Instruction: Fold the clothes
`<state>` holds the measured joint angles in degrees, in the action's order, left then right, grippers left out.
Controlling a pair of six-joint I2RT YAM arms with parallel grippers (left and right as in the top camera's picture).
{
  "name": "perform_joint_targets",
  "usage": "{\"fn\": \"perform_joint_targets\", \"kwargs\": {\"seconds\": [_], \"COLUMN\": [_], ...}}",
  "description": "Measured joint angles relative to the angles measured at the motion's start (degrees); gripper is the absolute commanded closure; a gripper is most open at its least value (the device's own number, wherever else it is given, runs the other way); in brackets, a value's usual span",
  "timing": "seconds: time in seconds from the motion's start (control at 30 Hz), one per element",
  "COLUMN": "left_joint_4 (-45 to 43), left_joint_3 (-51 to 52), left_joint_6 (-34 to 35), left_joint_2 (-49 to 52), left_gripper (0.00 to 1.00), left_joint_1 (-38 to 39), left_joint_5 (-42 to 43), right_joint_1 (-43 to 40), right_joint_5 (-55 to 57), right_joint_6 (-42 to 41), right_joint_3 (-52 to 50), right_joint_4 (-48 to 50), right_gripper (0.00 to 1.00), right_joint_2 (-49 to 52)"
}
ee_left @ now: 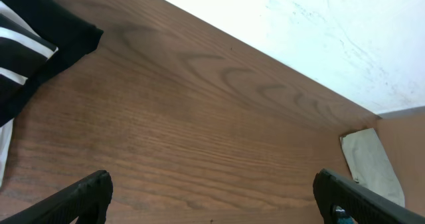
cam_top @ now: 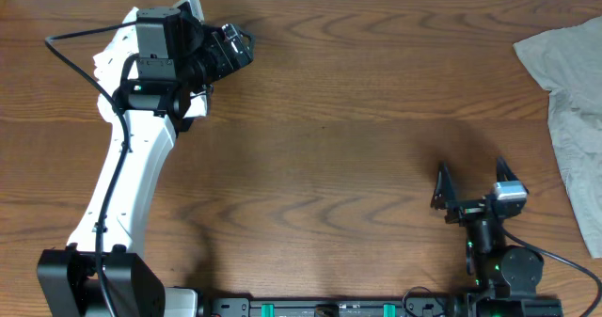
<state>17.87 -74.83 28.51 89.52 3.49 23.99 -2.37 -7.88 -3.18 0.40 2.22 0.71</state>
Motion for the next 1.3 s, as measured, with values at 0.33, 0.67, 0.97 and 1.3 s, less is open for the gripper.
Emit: {"fn": "perform_joint_targets", "kwargs": {"seconds": [0.33, 0.67, 0.97, 1.3], "left_joint_4": [0.00, 0.00, 0.00, 0.00], "left_joint_3": [0.00, 0.00, 0.00, 0.00], "left_joint_6": [0.00, 0.00, 0.00, 0.00], "left_joint_2": [-0.02, 0.00, 0.00, 0.00], "left_gripper": [0.02, 0.02, 0.02, 0.02], "left_joint_1": [0.00, 0.00, 0.00, 0.00], "left_joint_5": [0.00, 0.00, 0.00, 0.00], "right_joint_1": [0.00, -0.02, -0.02, 0.00], "right_joint_5": [0.00, 0.00, 0.00, 0.00], "right_joint_6": [2.45, 2.62, 2.62, 2.62], "right_joint_3": [0.00, 0.00, 0.00, 0.00], "right_joint_4": [-5.44, -5.46, -5.46, -5.46], "right_gripper": [0.01, 0.01, 0.01, 0.01], "right_joint_2": [-0.02, -0.02, -0.02, -0.02]}}
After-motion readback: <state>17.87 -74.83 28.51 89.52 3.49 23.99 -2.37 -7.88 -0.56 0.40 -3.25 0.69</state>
